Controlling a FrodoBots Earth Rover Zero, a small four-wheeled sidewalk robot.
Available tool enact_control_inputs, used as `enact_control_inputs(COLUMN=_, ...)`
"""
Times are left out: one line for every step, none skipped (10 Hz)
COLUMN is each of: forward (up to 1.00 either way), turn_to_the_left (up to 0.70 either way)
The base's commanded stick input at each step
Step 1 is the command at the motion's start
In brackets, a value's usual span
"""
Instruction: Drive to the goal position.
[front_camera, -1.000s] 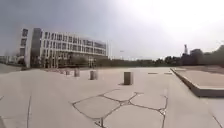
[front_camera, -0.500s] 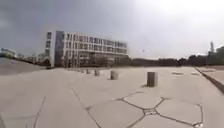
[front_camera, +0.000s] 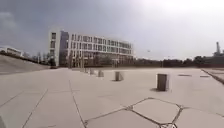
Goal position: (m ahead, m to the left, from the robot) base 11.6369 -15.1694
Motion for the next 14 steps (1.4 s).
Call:
enact_control_inputs(forward=0.7, turn_to_the_left=0.0)
enact_control_inputs(forward=0.7, turn_to_the_left=0.0)
enact_control_inputs(forward=0.7, turn_to_the_left=0.0)
enact_control_inputs(forward=0.7, turn_to_the_left=0.0)
enact_control_inputs(forward=0.7, turn_to_the_left=0.0)
enact_control_inputs(forward=0.7, turn_to_the_left=0.0)
enact_control_inputs(forward=0.7, turn_to_the_left=0.0)
enact_control_inputs(forward=0.7, turn_to_the_left=0.0)
enact_control_inputs(forward=0.7, turn_to_the_left=0.0)
enact_control_inputs(forward=0.7, turn_to_the_left=0.0)
enact_control_inputs(forward=0.7, turn_to_the_left=0.0)
enact_control_inputs(forward=0.7, turn_to_the_left=0.0)
enact_control_inputs(forward=0.7, turn_to_the_left=0.0)
enact_control_inputs(forward=0.7, turn_to_the_left=0.0)
